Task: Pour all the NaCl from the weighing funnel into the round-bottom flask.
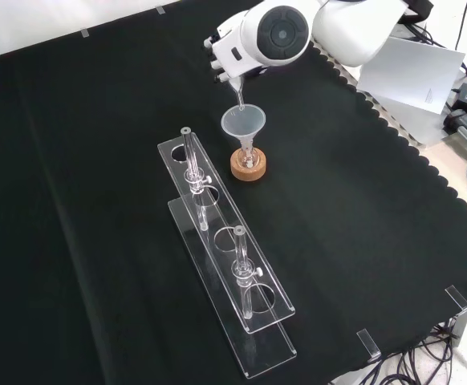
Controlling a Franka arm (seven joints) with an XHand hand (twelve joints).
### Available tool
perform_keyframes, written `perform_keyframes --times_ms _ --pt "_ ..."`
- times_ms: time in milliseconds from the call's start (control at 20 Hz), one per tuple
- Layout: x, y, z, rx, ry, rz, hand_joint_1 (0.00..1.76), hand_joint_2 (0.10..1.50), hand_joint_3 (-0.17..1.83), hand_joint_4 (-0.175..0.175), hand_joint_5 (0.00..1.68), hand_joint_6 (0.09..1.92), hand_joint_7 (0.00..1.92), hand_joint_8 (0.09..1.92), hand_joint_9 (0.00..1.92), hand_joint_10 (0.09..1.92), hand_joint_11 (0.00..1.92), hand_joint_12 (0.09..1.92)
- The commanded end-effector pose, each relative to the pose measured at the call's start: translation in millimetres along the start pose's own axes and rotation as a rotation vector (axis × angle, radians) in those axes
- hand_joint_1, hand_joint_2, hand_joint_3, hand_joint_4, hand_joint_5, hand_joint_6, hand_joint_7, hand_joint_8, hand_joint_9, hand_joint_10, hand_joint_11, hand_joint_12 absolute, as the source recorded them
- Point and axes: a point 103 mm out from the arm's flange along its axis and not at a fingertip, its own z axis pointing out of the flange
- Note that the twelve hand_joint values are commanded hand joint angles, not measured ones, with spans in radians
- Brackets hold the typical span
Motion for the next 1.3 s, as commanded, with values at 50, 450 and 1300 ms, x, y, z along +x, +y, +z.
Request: perform_keyframes --times_ms 50,450,1300 --pt "-1 0 -2 0.011 -0.024 0.006 1.16 0.63 0.58 0.175 1.58 0.09 1.21 0.44 1.50 0.09 1.25 0.74" --pt "1 0 -8 0.005 -0.061 0.006 1.16 0.63 0.58 0.175 1.58 0.09 1.20 0.44 1.50 0.09 1.24 0.74" --pt "10 0 -23 0.001 -0.183 0.013 1.16 0.63 0.57 0.175 1.58 0.09 1.20 0.44 1.50 0.09 1.24 0.74"
